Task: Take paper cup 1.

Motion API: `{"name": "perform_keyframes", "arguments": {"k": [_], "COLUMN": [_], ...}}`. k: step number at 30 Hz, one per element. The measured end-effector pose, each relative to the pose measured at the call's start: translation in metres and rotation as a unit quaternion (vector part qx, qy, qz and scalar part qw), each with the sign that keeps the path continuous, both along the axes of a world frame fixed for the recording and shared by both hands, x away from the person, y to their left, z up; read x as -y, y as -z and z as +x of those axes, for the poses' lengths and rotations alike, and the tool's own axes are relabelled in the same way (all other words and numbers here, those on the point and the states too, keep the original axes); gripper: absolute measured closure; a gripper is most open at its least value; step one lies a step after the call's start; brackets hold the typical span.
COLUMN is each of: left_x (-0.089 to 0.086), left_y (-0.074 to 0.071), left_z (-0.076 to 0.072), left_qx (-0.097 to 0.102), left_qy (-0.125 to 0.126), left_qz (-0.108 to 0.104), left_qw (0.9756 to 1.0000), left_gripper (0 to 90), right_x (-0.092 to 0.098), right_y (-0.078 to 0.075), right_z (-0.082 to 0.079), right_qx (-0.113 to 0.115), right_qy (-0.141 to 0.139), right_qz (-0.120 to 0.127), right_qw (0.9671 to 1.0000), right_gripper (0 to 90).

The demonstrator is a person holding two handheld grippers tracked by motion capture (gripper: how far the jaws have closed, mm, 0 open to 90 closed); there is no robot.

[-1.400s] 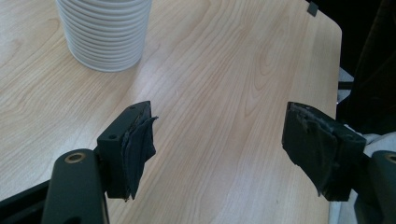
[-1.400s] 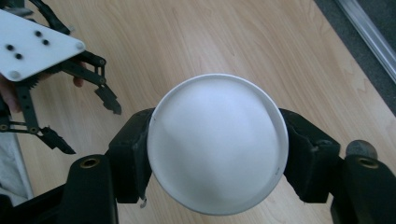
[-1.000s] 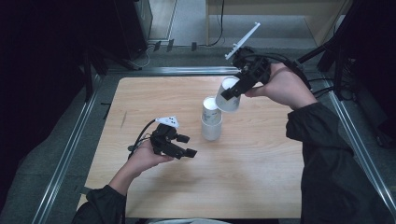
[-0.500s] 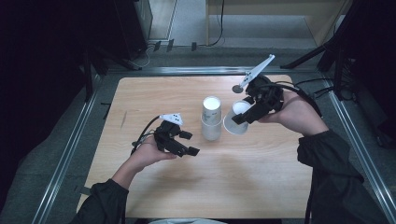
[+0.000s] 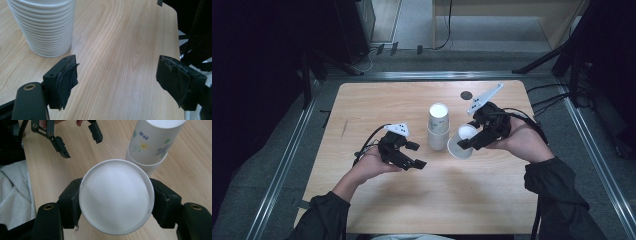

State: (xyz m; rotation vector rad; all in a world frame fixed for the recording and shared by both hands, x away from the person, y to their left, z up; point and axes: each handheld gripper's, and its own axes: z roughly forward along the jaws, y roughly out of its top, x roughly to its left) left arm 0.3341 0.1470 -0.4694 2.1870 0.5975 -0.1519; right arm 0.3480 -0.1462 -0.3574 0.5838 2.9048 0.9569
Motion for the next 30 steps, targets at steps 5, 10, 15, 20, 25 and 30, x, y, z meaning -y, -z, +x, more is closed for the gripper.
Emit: {"name": "perform_keyframes", "arguments": {"k": [5, 10, 15, 20, 25, 30], "left_x": [0.001, 0.004, 0.006, 0.006, 0.007, 0.005], "left_y": [0.001, 0.002, 0.002, 0.002, 0.002, 0.003], "left_z": [0.0, -0.002, -0.004, -0.005, -0.007, -0.012], "left_qx": [0.0, 0.005, 0.009, 0.012, 0.018, 0.02], "left_qy": [-0.001, 0.008, 0.018, 0.021, 0.019, 0.019], "left_qz": [0.001, 0.004, 0.0, 0.0, -0.002, -0.005], "left_qw": [1.0, 0.9999, 0.9998, 0.9997, 0.9997, 0.9996], "left_gripper": [17.3, 17.3, 17.3, 17.3, 17.3, 17.3], "right_x": [0.0, 0.0, -0.001, -0.003, -0.007, -0.011], "right_y": [0.013, 0.025, 0.037, 0.05, 0.061, 0.069], "right_z": [-0.004, -0.008, -0.011, -0.014, -0.017, -0.018], "right_qx": [-0.001, -0.002, -0.009, -0.013, -0.018, -0.018], "right_qy": [-0.007, -0.015, -0.02, -0.029, -0.034, -0.043], "right_qz": [0.002, 0.009, 0.019, 0.03, 0.04, 0.053], "right_qw": [1.0, 0.9998, 0.9996, 0.999, 0.9984, 0.9975], "right_gripper": [34.3, 34.3, 34.4, 34.4, 34.4, 34.4]}}
